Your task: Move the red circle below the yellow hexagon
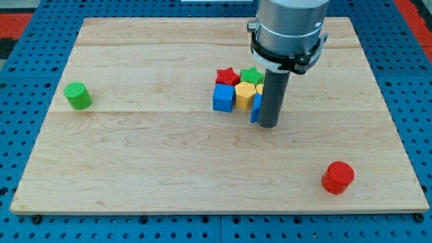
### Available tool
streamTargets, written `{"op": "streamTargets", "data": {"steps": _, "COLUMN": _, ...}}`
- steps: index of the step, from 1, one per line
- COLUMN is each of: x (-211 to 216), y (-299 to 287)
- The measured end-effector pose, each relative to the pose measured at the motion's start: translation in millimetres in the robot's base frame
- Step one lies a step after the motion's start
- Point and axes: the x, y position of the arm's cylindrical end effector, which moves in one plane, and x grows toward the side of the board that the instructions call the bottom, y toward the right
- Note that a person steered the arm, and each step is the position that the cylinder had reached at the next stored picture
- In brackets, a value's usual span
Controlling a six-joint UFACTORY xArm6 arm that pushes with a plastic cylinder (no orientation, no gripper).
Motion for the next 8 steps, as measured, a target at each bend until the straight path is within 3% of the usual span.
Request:
{"op": "streamTargets", "data": {"steps": 2, "x": 3.7, "y": 59.2}}
{"op": "streamTargets", "data": {"steps": 3, "x": 30.9, "y": 147.0}}
{"op": "streamTargets", "data": {"steps": 4, "x": 89.7, "y": 154.7}}
{"op": "streamTargets", "data": {"steps": 5, "x": 151.6, "y": 127.1}}
{"op": "streamTargets", "data": {"steps": 6, "x": 128.0, "y": 68.6}}
{"op": "streamTargets", "data": {"steps": 8, "x": 88.3, "y": 90.0}}
